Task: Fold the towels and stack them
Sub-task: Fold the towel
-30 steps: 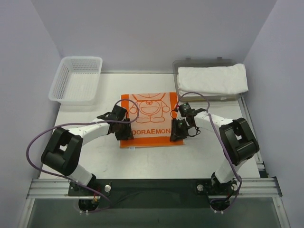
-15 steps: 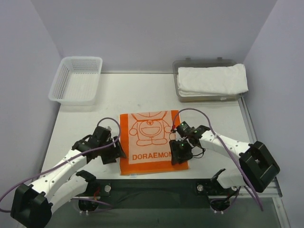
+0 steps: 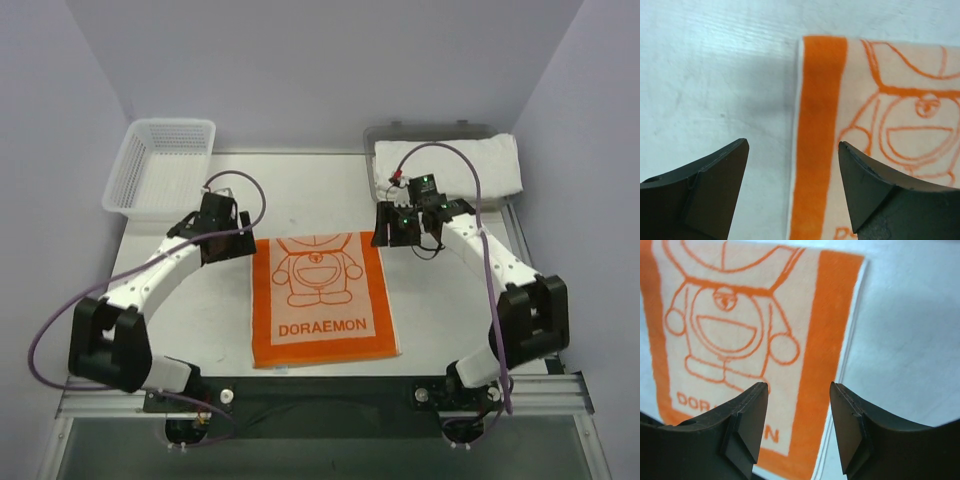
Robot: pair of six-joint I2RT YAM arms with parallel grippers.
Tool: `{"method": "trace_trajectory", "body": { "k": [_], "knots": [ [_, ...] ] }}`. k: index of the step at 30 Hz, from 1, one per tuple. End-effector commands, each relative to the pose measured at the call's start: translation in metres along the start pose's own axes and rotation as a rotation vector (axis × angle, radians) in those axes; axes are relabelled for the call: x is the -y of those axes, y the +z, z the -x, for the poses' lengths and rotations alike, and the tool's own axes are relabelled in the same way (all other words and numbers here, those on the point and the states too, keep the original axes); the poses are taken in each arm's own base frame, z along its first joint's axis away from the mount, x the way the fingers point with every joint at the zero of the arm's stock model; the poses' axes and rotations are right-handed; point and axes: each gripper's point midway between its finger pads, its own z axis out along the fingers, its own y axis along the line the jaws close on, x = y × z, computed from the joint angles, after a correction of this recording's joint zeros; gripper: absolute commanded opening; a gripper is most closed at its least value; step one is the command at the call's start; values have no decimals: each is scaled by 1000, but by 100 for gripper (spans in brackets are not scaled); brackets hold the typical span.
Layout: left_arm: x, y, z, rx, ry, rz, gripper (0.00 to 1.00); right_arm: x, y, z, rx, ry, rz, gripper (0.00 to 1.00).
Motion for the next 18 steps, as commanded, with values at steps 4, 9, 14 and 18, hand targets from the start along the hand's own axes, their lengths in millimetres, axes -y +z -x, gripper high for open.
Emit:
{"method": "trace_trajectory", "body": {
  "k": [4, 9, 14, 18],
  "knots": [
    [13, 53, 57, 54, 156, -45, 79, 29, 41, 33, 2, -36, -59, 52],
    [17, 93, 54, -17, 196, -36, 75, 40, 66, 46, -1, -31, -67, 51],
    [19, 115, 53, -41, 196, -30, 74, 55, 87, 48, -20, -16, -120, 51],
    [16, 127, 42, -81, 205, -23, 72, 61, 97, 54, -17, -9, -140, 51]
  ]
}}
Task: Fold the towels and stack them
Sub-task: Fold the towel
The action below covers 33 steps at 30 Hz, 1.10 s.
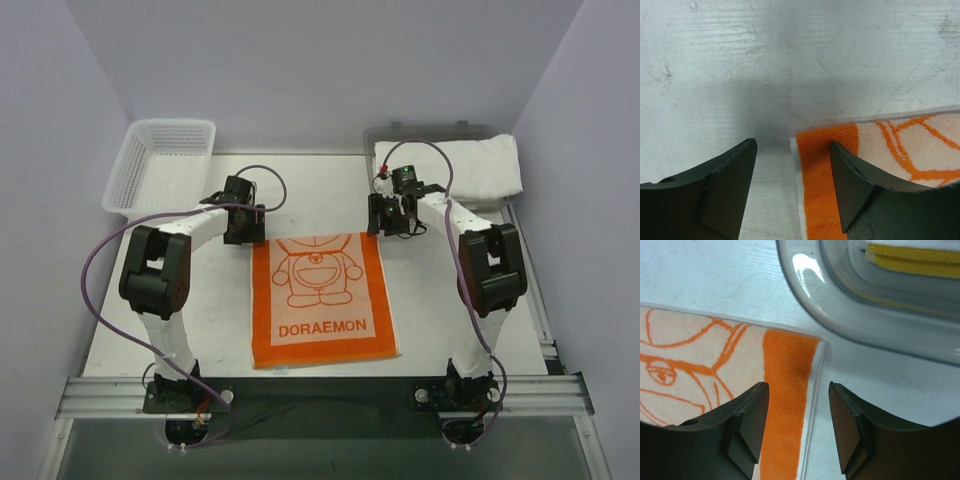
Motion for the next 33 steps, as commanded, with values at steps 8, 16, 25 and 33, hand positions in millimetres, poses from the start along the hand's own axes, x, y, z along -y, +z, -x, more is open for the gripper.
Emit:
{"method": "trace_trajectory", "body": {
  "k": [8, 16, 25, 33],
  "knots": [
    [0, 19, -4, -22, 40, -1, 61, 13, 25, 11, 1, 14, -62, 51],
    [1, 23, -24, -77, 105, 49, 56, 12, 35, 17, 22, 38, -67, 51],
    [3, 22, -26, -78, 116, 54, 54, 4, 38, 26, 42, -26, -66, 50],
    [2, 19, -25, -74, 121, 59, 51, 3, 57, 5, -47, -1, -62, 42]
  ]
}}
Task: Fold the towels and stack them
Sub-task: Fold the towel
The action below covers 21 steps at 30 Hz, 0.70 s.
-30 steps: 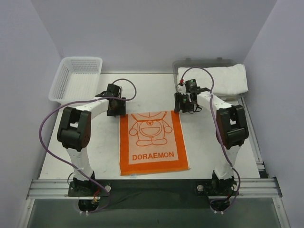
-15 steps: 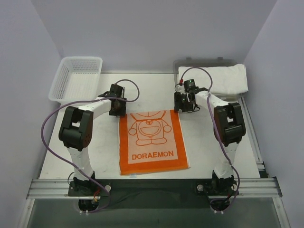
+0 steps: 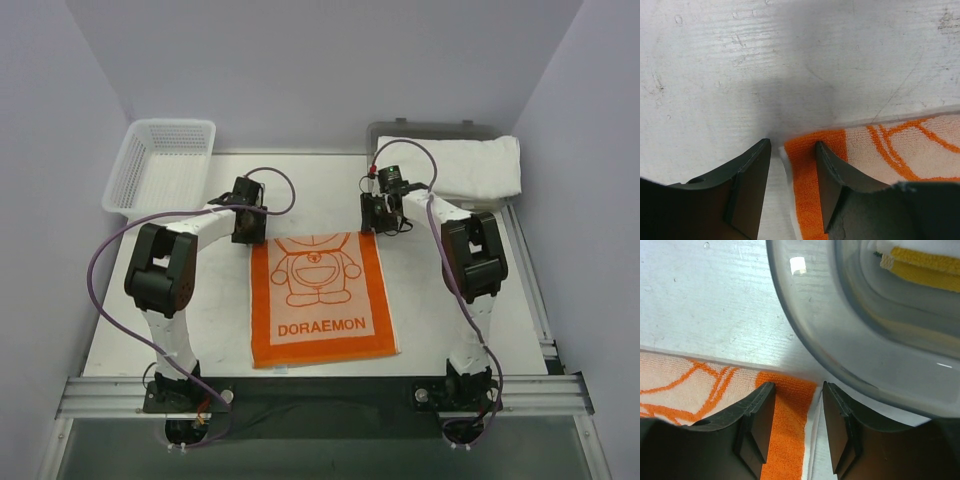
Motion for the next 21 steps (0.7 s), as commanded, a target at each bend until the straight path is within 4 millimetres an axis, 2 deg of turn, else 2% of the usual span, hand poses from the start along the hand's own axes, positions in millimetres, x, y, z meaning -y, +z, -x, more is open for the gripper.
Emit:
{"method": "trace_trajectory", "body": {
  "k": [1, 5, 11, 13, 15, 16, 18, 21],
  "knots": [
    [-2, 7, -20, -72, 28, 16, 51, 2, 12, -14, -62, 1, -21, 42],
    [-3, 6, -21, -74, 32, 21, 50, 6, 17, -30, -103, 13, -44, 39],
    [-9, 6, -23, -80, 33, 45, 46, 16, 16, -39, -127, 16, -75, 40],
    [-10, 7, -25, -86, 34, 50, 45, 17, 18, -43, -140, 25, -69, 36],
    [-10, 8, -26, -93, 34, 51, 44, 18, 18, -46, -152, 22, -61, 28],
    [-11, 8, -26, -91, 33, 52, 42, 16, 20, -48, -159, 16, -56, 20],
    [-11, 9, -28, -99, 34, 52, 38, 14, 21, -50, -168, 13, -42, 15],
    [-10, 12, -30, -107, 35, 51, 31, 12, 21, -52, -175, 6, -23, 1]
  ]
}}
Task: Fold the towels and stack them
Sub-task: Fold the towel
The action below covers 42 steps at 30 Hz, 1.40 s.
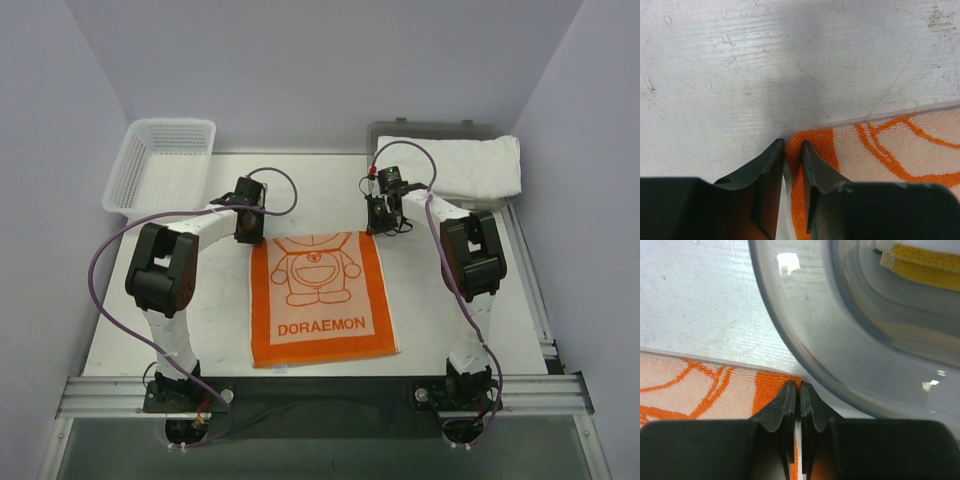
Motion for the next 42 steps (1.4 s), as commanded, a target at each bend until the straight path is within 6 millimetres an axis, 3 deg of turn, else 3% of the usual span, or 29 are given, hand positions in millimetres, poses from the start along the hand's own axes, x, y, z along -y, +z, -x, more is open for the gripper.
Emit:
{"method": "trace_trajectory", "body": {
  "k": [1, 6, 14, 22, 31, 34, 37, 42],
  "knots": [
    [-13, 12, -29, -108, 29, 51, 30, 9, 16, -43, -147, 4, -2, 0],
    [-16, 11, -23, -93, 39, 54, 1, 4, 7, -31, -111, -24, 21, 0],
    [-25, -6, 2, -23, 34, 56, 0, -3, -22, -3, -16, -54, 37, 0],
    [-18, -38, 55, 134, 33, 16, 0, -16, -66, 44, 151, -86, 63, 0],
    [-27, -62, 112, 266, -3, 35, 0, -7, -80, 85, 257, -110, 25, 0],
    [-26, -74, 116, 294, -18, 22, 0, -5, -90, 90, 290, -119, 22, 0],
    [-24, -85, 106, 308, -36, -8, 0, -7, -100, 86, 316, -128, 33, 0],
    [-22, -101, 64, 286, -79, -54, 0, -11, -118, 66, 329, -121, 63, 0]
  ]
}}
